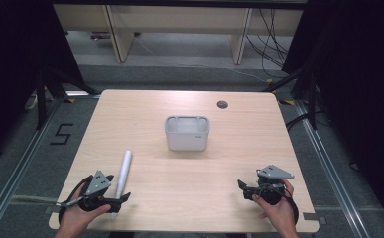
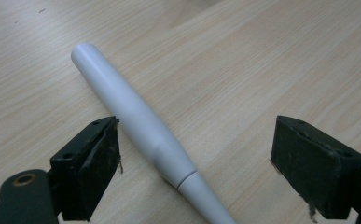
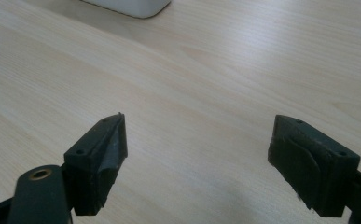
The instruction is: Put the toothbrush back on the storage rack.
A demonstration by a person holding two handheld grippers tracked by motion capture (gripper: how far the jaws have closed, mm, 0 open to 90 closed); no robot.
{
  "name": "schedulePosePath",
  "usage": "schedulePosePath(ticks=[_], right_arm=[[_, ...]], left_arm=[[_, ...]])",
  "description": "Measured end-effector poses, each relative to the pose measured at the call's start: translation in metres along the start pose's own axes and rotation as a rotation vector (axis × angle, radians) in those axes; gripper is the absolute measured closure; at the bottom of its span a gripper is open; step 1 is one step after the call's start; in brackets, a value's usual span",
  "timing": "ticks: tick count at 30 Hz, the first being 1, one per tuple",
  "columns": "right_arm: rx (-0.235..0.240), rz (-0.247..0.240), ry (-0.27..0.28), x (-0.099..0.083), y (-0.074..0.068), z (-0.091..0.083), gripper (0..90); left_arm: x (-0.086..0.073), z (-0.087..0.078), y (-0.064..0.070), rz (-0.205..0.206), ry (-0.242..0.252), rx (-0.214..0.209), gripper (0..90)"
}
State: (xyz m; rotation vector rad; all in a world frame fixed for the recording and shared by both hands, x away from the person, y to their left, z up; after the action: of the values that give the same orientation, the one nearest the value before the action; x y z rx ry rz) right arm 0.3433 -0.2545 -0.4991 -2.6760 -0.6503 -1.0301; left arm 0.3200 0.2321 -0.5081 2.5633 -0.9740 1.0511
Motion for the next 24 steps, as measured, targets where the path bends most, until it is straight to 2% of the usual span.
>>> schedulePosePath(ticks=[3,4,8,9,11,12,13,15,16,20,22,24], right_arm=[[0.001,0.004,0.002,0.000,-0.001,0.001,19.7],[0.015,-0.005,-0.007,0.000,0.000,0.001,19.7],[0.002,-0.019,0.007,0.000,0.002,0.002,19.7],[0.025,0.027,-0.001,-0.001,-0.002,0.001,19.7],[0.026,0.020,-0.002,-0.001,-0.001,0.001,19.7],[0.018,-0.009,0.013,0.000,0.002,0.002,19.8],[0.037,0.013,0.010,0.000,0.001,0.002,19.7],[0.042,0.023,0.008,0.000,0.001,0.001,19.8],[0.038,0.003,0.013,0.000,0.003,0.001,19.7],[0.034,0.000,0.011,0.000,0.004,0.001,19.8],[0.034,0.001,0.011,0.000,0.004,0.001,19.9],[0.034,0.003,0.011,0.000,0.004,0.001,20.0]], left_arm=[[0.000,-0.001,-0.001,0.004,-0.003,0.002,15.1],[0.000,0.000,-0.002,-0.005,0.000,0.001,15.1],[-0.001,-0.002,-0.005,0.001,0.001,0.006,15.4],[-0.002,-0.004,-0.007,-0.003,-0.011,0.007,15.6],[-0.002,-0.005,-0.008,0.001,-0.017,0.005,16.2],[-0.003,-0.006,-0.011,-0.011,-0.010,0.015,16.6],[-0.003,-0.007,-0.012,-0.021,-0.008,0.013,16.6],[-0.003,-0.008,-0.014,-0.016,-0.013,0.028,17.3],[-0.004,-0.010,-0.015,-0.026,-0.006,0.029,18.7],[-0.006,-0.011,-0.018,-0.034,-0.016,0.020,26.2],[-0.008,-0.011,-0.020,-0.019,-0.026,0.026,30.2],[-0.007,-0.014,-0.019,-0.030,0.005,0.027,34.1]])
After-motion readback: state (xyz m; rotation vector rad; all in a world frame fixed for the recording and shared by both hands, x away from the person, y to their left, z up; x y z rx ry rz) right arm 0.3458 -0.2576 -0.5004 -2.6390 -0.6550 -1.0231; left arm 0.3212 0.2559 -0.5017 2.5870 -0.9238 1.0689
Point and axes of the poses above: each handheld gripper's, and its own axes: z roughly forward along the jaws, x roughly out of its top, y roughly to its right, the point moved 2 cm from there along z, roughly forward along the jaws, and after that the axes turned 8 degrees about -y, right-handed, at the moved point
